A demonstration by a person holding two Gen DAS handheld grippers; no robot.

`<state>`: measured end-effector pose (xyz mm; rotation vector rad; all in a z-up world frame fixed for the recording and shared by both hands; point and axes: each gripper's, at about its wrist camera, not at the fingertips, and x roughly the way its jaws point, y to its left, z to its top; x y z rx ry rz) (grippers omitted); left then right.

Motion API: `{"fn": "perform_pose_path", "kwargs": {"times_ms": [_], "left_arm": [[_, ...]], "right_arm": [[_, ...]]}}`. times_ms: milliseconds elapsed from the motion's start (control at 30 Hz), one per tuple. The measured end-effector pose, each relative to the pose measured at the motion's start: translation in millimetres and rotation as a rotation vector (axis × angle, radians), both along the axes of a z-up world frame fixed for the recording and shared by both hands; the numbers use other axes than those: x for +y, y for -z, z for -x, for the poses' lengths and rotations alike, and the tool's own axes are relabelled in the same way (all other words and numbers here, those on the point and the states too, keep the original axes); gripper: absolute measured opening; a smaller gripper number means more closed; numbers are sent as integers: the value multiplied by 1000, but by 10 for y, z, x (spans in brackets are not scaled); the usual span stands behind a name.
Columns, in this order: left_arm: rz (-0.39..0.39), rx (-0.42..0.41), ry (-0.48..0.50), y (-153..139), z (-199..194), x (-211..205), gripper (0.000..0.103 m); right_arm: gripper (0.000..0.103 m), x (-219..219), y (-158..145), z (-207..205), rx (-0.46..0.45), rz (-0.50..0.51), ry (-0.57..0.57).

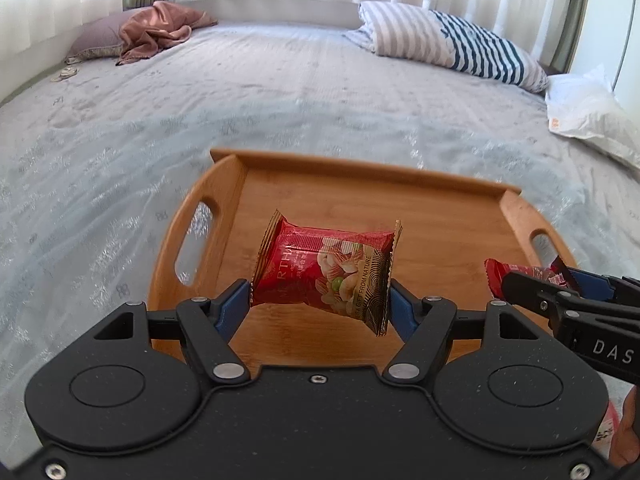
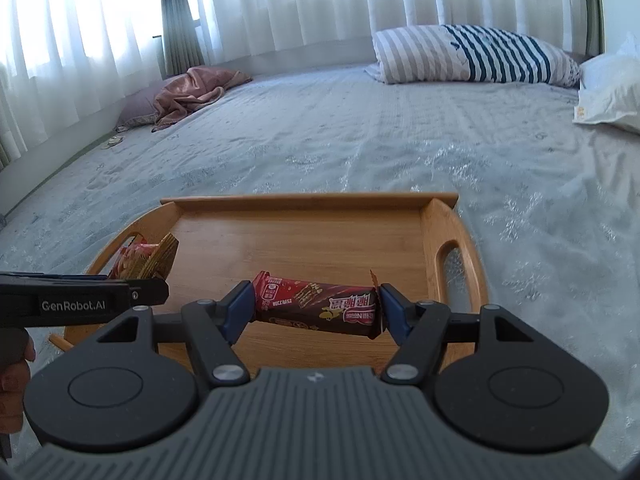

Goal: Organize snacks
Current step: 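Carry the red nut bag over the tray while right tool carries the chocolate bar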

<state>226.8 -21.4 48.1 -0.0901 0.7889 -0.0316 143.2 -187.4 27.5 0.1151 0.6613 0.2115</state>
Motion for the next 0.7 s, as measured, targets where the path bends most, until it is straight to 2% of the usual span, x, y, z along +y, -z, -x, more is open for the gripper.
{"fn": "perform_pose_path", "kwargs": {"times_ms": [333, 700], "left_arm": [[-28, 34, -12, 176, -43, -58, 70], [-62, 28, -2, 226, -41, -141, 70]], "right_arm": [[70, 56, 125, -38, 33, 51, -18], [72, 77, 200, -59, 55, 57, -25]]}}
